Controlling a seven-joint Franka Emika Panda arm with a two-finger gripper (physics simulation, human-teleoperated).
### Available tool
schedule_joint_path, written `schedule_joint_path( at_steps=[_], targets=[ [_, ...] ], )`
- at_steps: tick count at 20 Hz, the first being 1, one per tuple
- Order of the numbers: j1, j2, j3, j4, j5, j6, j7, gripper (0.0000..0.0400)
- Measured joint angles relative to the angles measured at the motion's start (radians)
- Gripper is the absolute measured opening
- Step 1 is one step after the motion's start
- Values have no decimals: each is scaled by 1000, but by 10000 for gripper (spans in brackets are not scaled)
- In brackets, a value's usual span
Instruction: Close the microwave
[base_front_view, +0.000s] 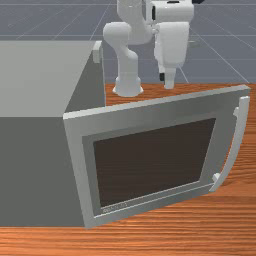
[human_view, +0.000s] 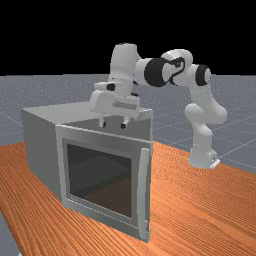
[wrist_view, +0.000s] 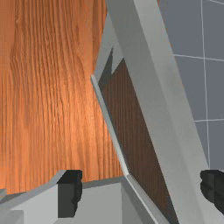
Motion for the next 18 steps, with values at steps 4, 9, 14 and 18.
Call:
schedule_joint_path(
  at_steps=[4,9,14,18],
  targets=[
    [3,-50,-4,-179,-9,184,7,331],
    [5,-71,-8,-241,-14,266,9,325],
    [18,-52,-14,-189,-20,177,55,359],
    [33,-32,-25,-144,-29,120,109,356]
  ],
)
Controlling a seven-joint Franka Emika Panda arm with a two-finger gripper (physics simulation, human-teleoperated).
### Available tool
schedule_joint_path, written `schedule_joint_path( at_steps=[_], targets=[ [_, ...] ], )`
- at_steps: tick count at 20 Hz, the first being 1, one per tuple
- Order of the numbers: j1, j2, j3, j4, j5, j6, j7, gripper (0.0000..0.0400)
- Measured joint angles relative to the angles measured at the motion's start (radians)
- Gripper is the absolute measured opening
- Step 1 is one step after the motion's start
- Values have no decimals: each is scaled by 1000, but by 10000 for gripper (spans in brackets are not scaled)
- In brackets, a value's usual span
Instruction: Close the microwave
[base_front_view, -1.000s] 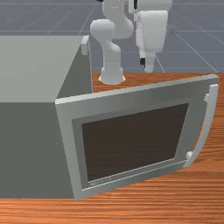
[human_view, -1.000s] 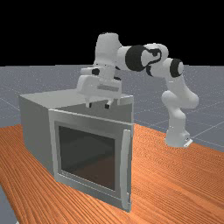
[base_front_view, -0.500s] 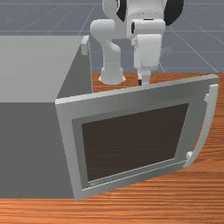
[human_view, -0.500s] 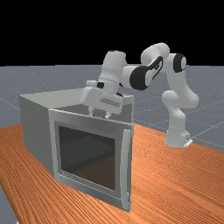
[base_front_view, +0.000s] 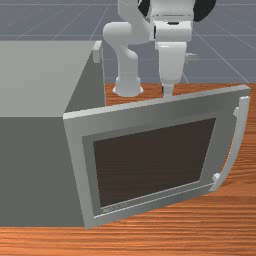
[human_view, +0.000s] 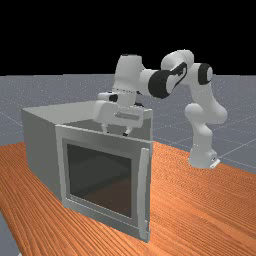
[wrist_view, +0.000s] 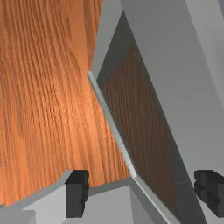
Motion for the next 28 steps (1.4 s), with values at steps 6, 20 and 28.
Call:
schedule_joint_path(
  at_steps=[6,20,28],
  targets=[
    [2,-129,2,-193,0,48,9,398],
    [73,-147,32,-182,-6,3,121,400],
    [72,-140,36,-94,1,-60,105,400]
  ],
)
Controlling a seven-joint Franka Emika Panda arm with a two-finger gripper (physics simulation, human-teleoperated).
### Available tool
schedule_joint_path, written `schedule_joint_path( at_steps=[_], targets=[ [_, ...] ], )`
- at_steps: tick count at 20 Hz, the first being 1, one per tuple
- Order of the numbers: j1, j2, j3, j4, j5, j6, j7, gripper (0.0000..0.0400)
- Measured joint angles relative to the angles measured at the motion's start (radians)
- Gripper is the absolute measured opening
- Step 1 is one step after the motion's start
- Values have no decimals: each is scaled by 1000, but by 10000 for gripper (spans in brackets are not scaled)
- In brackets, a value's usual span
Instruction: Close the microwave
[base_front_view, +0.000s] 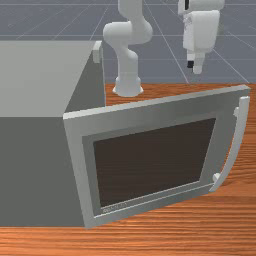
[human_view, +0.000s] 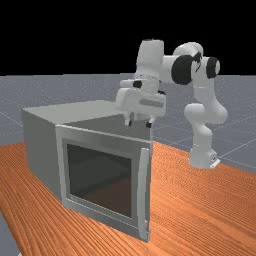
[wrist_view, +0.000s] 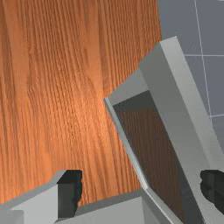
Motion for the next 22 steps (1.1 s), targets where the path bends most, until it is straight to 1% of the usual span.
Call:
schedule_joint_path(
  at_steps=[2,3,6,7,8,10,11,12,13,15,19,22],
  targets=[
    [0,72,-2,115,0,-37,-7,400],
    [2,124,-5,200,-8,-79,-10,400],
    [2,240,-9,386,-10,-150,-19,400],
    [-1,269,-6,434,-1,-176,-23,400],
    [3,266,-10,422,-5,-163,-6,400],
    [12,277,-10,439,-9,-170,8,400],
    [17,319,-12,515,-9,-202,13,400],
    [14,320,-7,512,-8,-199,-6,400],
    [16,388,-9,631,-9,-249,-11,400],
    [16,389,-9,630,-9,-249,-11,400],
    [11,368,-8,496,-6,-154,-8,400],
    [7,365,-5,429,-3,-84,-7,400]
  ],
)
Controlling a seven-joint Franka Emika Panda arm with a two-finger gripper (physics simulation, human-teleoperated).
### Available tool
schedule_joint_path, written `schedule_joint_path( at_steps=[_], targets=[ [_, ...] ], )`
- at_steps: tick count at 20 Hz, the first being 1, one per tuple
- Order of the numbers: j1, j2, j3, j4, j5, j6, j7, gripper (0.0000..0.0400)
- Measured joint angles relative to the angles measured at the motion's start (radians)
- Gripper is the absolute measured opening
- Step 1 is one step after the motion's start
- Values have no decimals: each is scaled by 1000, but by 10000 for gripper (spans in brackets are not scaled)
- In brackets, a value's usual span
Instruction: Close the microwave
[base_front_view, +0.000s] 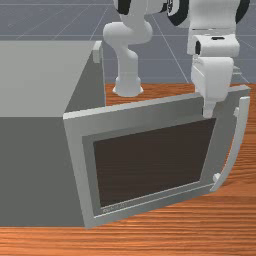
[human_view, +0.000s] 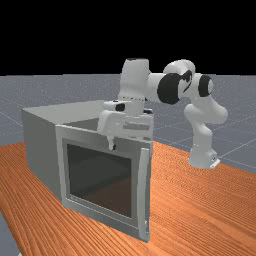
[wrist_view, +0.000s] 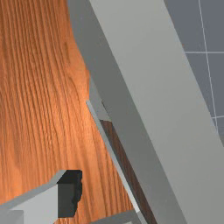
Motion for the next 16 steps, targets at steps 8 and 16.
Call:
schedule_joint_path(
  at_steps=[8,16],
  targets=[
    [-26,-250,21,-384,41,52,11,400],
    [-67,-940,65,-1296,-121,363,207,399]
  ],
)
